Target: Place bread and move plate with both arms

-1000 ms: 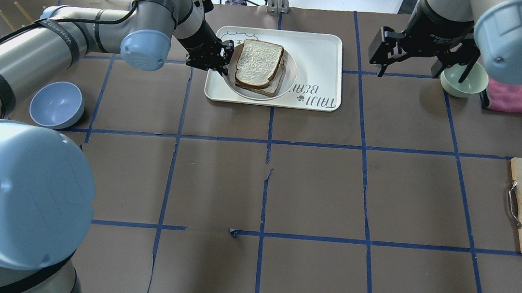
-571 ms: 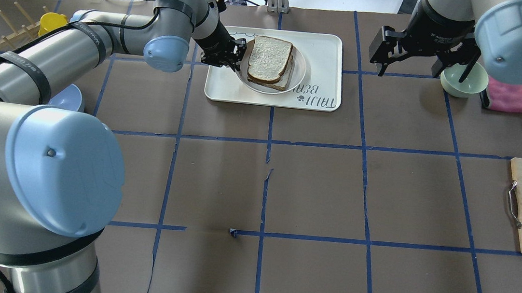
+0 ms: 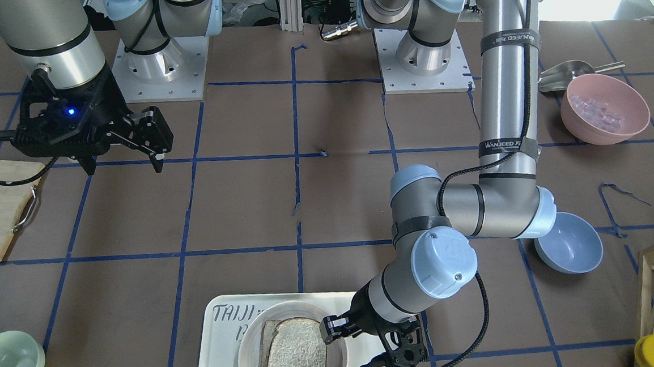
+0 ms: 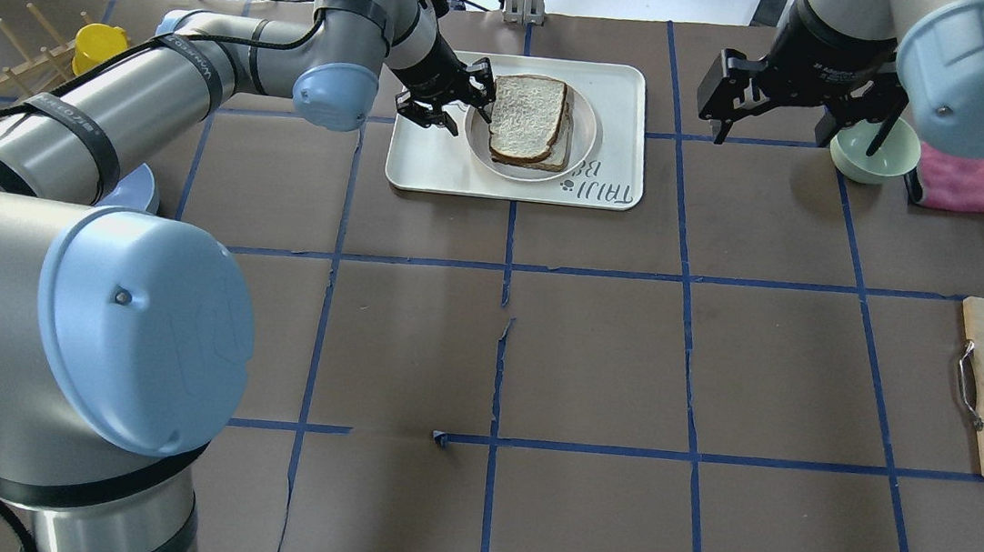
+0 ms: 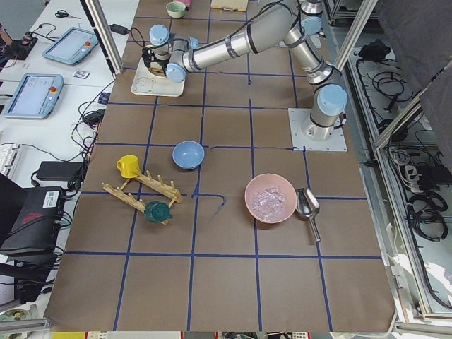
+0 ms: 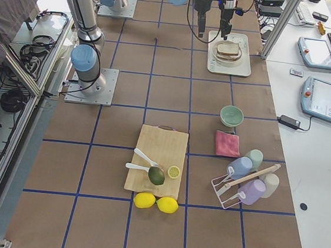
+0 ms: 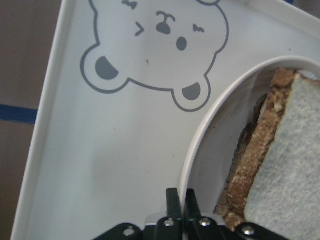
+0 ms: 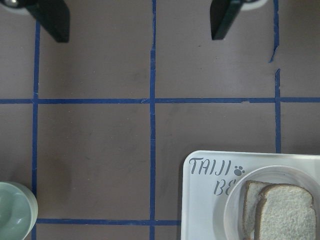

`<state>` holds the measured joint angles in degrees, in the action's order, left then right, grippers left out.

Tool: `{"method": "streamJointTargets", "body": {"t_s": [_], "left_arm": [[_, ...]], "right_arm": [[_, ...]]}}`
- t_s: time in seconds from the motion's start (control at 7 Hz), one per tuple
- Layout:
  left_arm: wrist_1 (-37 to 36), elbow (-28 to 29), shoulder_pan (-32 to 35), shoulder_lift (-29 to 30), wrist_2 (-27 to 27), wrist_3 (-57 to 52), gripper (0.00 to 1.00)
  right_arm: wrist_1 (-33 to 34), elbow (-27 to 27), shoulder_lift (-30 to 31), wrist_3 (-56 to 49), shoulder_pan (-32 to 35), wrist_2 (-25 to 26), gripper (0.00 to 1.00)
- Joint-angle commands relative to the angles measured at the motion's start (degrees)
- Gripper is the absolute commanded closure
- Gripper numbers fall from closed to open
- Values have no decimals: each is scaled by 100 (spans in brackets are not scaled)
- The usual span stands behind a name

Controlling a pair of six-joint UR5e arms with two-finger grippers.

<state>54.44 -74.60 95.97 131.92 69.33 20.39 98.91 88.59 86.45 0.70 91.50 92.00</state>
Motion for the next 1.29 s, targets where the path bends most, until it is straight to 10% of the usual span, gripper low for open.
{"method": "streamJointTargets", "body": {"t_s": [0.0,0.57,1.14], "left_arm": [[827,-37,-148,-524,393,-618,0],[3419,-81,-543,-2026,1645,-1327,0],[3619,-1432,-632,-3591,1988,-1468,0]], "right_arm": [[-12,0,-6,0,0,-6,0],[5,-9,12,-52,-35,-32,0],[-57,-79,267,0,-36,-129,0]]}}
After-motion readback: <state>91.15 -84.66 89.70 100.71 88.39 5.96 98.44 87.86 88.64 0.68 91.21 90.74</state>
